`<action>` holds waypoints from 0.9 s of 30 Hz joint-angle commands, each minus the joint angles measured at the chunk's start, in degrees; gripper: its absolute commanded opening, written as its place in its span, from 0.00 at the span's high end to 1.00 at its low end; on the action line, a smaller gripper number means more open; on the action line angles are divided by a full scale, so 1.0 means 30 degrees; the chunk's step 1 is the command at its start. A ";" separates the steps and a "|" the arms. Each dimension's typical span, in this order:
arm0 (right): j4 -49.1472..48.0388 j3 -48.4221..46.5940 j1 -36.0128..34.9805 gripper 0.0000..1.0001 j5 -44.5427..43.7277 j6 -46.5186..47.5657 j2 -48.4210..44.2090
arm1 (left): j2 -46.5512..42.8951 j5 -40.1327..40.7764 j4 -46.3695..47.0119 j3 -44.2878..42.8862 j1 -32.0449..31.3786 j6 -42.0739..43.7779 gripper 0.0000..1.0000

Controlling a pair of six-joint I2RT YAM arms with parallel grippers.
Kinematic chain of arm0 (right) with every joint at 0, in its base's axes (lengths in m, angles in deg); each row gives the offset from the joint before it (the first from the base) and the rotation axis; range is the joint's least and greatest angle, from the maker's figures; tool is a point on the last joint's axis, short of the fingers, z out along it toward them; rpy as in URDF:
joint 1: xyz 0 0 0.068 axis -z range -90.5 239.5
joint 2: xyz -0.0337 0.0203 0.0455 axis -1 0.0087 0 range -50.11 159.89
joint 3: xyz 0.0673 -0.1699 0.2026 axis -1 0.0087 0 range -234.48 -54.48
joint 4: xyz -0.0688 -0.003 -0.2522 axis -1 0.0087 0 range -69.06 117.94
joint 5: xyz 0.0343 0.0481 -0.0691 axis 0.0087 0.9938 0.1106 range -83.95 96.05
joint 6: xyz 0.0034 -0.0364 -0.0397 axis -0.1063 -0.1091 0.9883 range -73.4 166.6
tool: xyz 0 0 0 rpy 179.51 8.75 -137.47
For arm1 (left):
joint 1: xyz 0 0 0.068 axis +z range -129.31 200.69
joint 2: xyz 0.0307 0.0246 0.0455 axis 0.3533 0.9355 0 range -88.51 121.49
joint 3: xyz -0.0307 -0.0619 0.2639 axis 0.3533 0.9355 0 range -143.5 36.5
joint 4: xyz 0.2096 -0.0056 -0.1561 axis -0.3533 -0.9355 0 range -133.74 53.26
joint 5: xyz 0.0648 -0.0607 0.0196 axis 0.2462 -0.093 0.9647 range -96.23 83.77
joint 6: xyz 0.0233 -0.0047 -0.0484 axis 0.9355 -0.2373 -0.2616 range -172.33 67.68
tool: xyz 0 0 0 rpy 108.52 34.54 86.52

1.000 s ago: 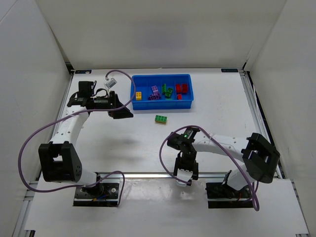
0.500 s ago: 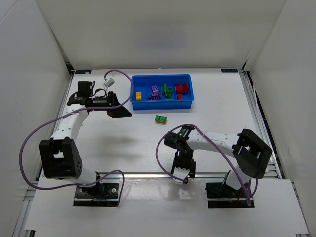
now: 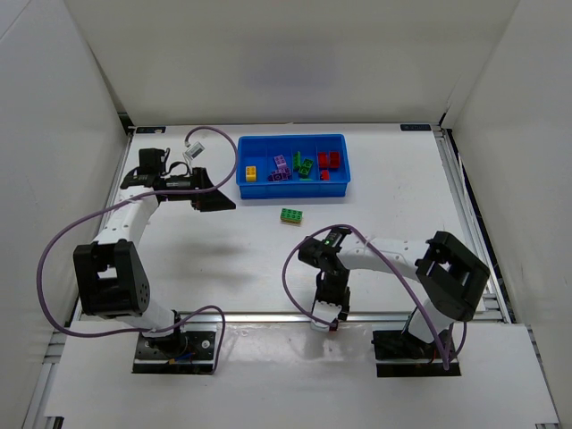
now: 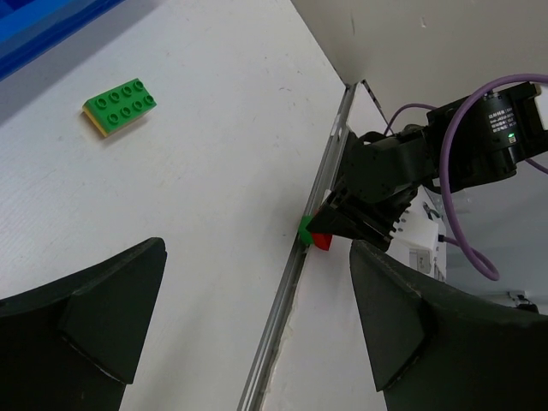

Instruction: Sort the legos into containers by color

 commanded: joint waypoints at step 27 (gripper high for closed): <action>-0.2612 -0.9077 0.5495 0.96 0.6569 -2.2617 0.0112 | -0.4916 0.1629 0.1362 0.2237 -0.0920 0.1011 0.01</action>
